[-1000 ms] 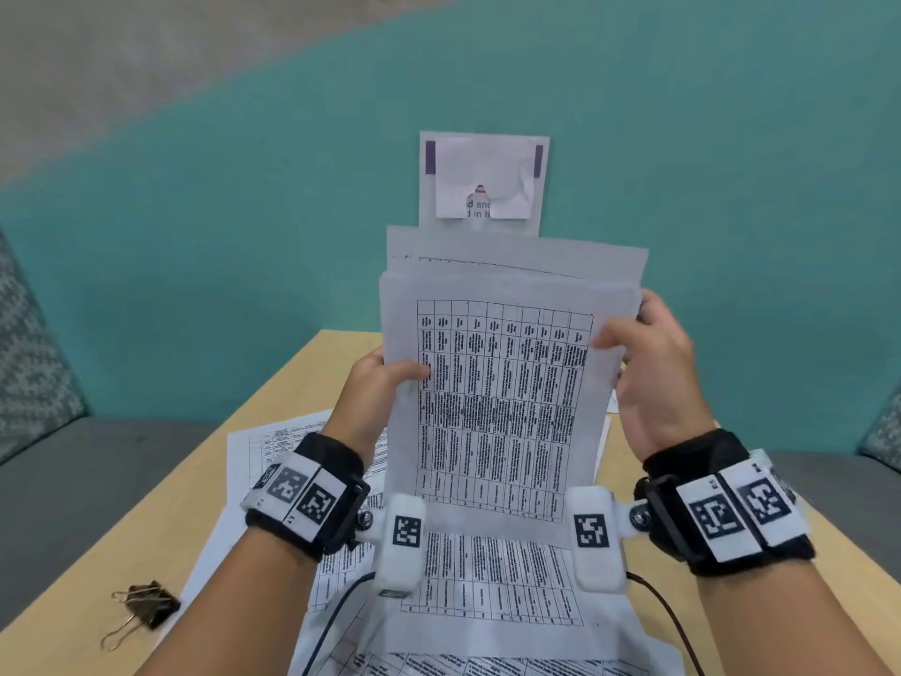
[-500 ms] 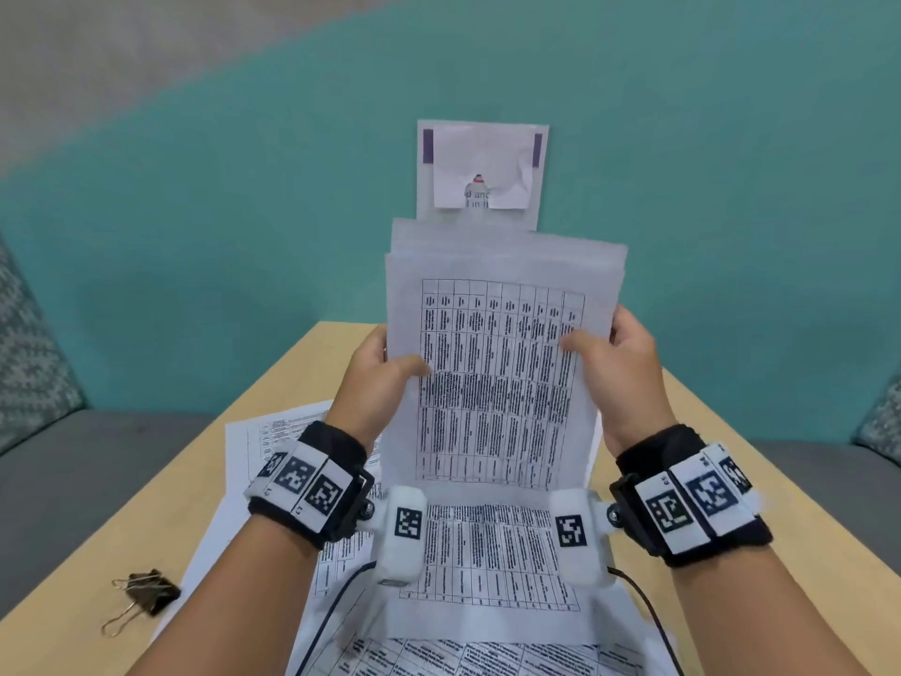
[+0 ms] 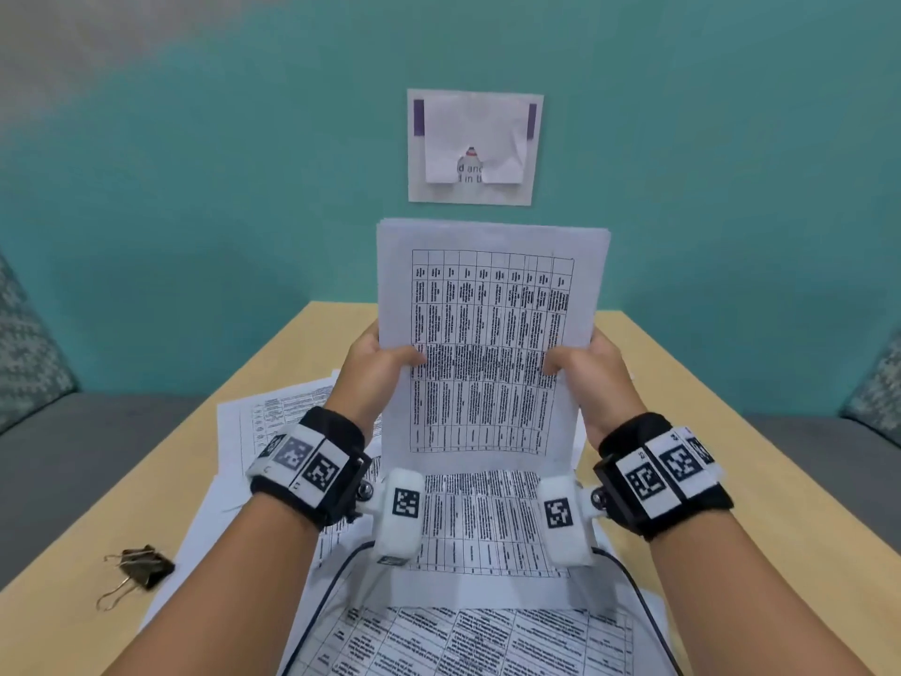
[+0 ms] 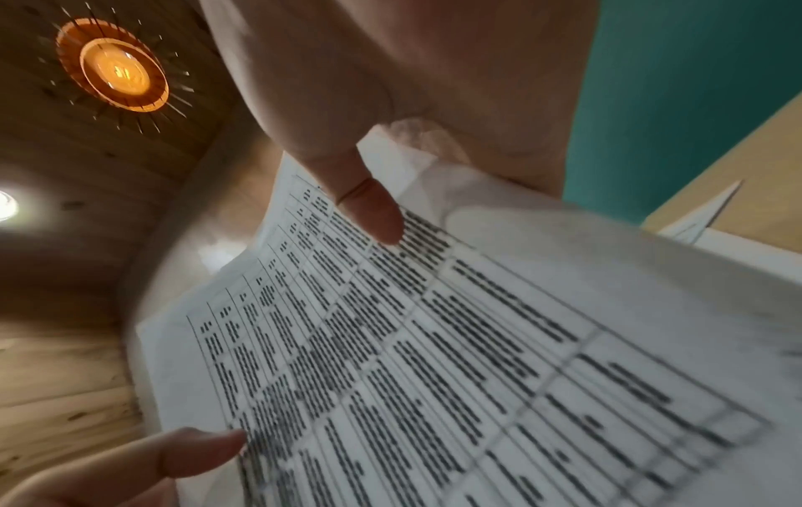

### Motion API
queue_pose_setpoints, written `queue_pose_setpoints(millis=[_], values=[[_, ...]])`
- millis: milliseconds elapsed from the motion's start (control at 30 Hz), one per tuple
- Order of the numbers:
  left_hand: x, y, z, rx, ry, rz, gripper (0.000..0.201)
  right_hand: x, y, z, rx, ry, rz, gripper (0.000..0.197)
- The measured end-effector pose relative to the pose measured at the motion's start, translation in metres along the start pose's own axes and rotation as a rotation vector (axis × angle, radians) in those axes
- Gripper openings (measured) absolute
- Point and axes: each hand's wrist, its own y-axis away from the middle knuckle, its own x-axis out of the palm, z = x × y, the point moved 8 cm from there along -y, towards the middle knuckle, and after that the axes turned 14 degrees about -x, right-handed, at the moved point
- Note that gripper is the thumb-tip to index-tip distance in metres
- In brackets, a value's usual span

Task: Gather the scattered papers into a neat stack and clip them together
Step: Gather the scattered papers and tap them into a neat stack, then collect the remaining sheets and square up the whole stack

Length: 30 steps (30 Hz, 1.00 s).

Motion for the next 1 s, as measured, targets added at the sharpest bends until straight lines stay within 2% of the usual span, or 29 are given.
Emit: queue_pose_setpoints(millis=[133,233,367,467,533,633,700,800,900,1000], values=[[0.001,-0.002,0.007,-0.012,-0.053,0.002,0.046,0.002,0.004,-0.013,0.062,0.061,0.044,0.041],[-0.001,0.002,-0.001,0.043,-0.054,-0.015,0.047,0.001,0.003,-0.003,0.026,0.052,0.038,0.041],[-0.025,0.006,-0.024,0.117,0.028,-0.113,0.039,-0.002,0.0,0.029,-0.054,-0.005,0.06,0.035],[-0.051,0.006,-0.018,0.052,0.161,-0.193,0.035,-0.023,0.001,0.05,-0.089,-0.053,-0.033,0.028],[-0.061,0.006,0.007,-0.091,0.257,-0.182,0.041,-0.031,0.005,0.05,-0.035,-0.024,-0.04,0.023],[-0.068,0.01,0.053,-0.318,0.341,-0.155,0.047,-0.026,0.018,0.028,0.158,0.144,0.107,0.012],[-0.07,0.015,0.076,-0.41,0.32,-0.165,0.054,-0.024,0.028,0.01,0.287,0.285,0.203,0.014],[-0.069,0.018,0.099,-0.511,0.279,-0.133,0.055,-0.024,0.043,-0.006,0.388,0.635,0.366,0.015],[-0.071,0.013,0.115,-0.566,0.305,-0.115,0.069,-0.024,0.057,-0.016,0.419,1.038,0.546,0.026],[-0.075,0.006,0.129,-0.589,0.339,-0.122,0.079,-0.024,0.074,-0.019,0.425,1.241,0.628,0.055]])
